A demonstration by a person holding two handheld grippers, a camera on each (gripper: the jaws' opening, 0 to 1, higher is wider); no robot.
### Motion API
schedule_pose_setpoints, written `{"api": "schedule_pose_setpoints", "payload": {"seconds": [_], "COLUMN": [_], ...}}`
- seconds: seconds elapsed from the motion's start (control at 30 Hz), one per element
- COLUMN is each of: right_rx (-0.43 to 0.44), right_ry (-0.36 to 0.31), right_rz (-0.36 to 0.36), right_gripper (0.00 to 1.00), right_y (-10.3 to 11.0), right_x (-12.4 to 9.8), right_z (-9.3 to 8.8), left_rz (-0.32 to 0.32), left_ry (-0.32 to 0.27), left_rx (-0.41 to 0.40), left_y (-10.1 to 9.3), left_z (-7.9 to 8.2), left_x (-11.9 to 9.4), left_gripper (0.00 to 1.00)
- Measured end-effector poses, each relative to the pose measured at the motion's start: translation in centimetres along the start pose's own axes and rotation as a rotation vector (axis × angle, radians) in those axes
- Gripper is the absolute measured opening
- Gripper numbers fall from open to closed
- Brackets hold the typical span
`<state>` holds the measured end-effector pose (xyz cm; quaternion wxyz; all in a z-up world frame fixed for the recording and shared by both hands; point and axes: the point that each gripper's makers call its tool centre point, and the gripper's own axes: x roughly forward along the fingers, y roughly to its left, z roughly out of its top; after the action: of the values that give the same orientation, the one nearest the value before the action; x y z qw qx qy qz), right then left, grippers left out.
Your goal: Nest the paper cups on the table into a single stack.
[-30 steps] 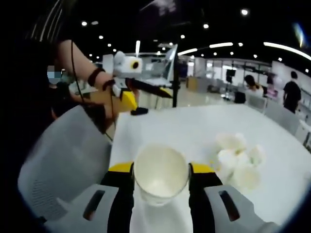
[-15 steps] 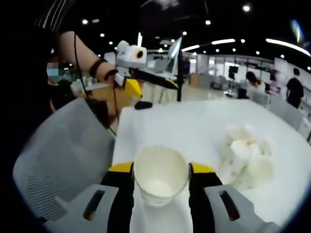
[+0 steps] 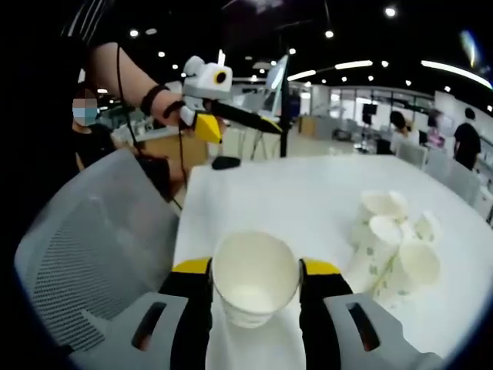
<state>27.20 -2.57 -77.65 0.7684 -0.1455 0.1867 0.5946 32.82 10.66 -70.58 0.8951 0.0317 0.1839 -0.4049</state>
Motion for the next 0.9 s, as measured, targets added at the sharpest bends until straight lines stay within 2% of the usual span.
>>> {"api": "schedule_pose_setpoints", "payload": {"seconds": [0.37,0.9], "right_rx": [-0.036,-0.020], "right_ry": [0.013,0.008], "right_rz": [0.012,0.008], "right_gripper": [0.42,0.45], "right_y": [0.6,0.6], "right_x": [0.4,0.5], "right_z": [-0.6,-0.9], "left_rz": [0.008,0.005], "left_ry": [-0.002,-0.002], "left_rx": [0.002,0.003], "left_y": [0.4,0.5], "left_z": [0.1,0.1], "left_x": [-0.2,0.1], "left_gripper": [1.00,0.99]}}
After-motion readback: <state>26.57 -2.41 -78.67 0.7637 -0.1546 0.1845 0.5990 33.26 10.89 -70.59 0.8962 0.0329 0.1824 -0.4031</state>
